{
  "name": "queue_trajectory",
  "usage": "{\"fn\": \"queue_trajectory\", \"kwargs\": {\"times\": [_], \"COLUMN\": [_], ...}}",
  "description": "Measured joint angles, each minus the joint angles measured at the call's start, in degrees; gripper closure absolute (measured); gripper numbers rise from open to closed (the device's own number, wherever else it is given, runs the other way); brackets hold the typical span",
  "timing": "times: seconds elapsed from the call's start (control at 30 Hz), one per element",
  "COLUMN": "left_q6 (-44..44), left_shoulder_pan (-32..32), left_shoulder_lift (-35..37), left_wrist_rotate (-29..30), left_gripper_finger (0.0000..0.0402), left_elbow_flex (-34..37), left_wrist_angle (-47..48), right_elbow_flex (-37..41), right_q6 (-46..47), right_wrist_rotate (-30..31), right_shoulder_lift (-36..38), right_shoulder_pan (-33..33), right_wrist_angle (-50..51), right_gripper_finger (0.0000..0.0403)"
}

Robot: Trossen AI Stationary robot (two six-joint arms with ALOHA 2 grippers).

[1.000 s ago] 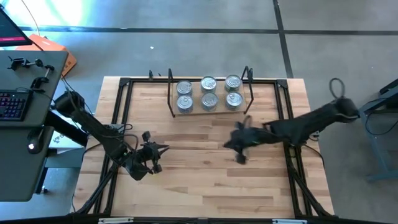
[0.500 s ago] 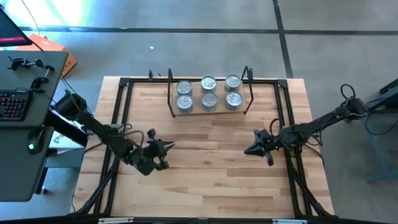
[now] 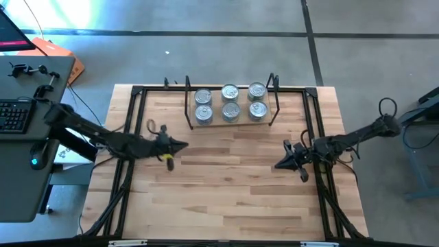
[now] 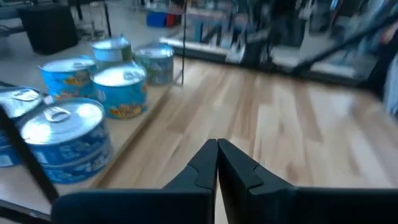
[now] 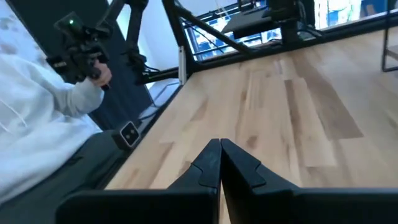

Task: Stack canned seafood by type on shelf
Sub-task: Return to Home Position

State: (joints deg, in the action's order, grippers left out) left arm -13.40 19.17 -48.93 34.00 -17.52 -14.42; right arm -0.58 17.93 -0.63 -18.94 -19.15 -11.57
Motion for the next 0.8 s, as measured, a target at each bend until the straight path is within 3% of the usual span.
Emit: {"fn": "queue_trajectory", "kwargs": {"times": [0.1, 0.3, 0.5, 0.67, 0.8], "left_q6": [-0.29, -0.43, -0.93, 0.37, 4.64], "left_shoulder_pan": [-2.12, -4.74, -7.3, -8.64, -9.72], "left_shoulder_lift": [8.89, 25.93, 40.42, 46.37, 48.79], "left_wrist_rotate": [-2.39, -4.21, -12.87, -16.18, -16.71], "left_gripper_finger": [0.0398, 0.0401, 0.0401, 0.0402, 0.0401], "left_elbow_flex": [3.26, 7.31, 11.94, 13.52, 13.79], "left_wrist_angle": [1.28, 13.1, 19.74, 20.0, 20.22], "right_elbow_flex": [0.0, 0.02, 0.0, -0.02, -0.02], "right_q6": [-0.16, -0.44, -0.45, -1.58, -4.58], "right_wrist_rotate": [-0.05, -3.24, -10.12, -17.25, -17.75], "right_shoulder_lift": [3.17, 7.39, 10.67, 11.67, 11.59], "right_shoulder_pan": [1.53, 5.29, 10.89, 16.38, 20.98], "right_wrist_angle": [3.25, 7.41, 9.49, 8.6, 8.57], "right_gripper_finger": [0.0403, 0.0403, 0.0403, 0.0403, 0.0403]}}
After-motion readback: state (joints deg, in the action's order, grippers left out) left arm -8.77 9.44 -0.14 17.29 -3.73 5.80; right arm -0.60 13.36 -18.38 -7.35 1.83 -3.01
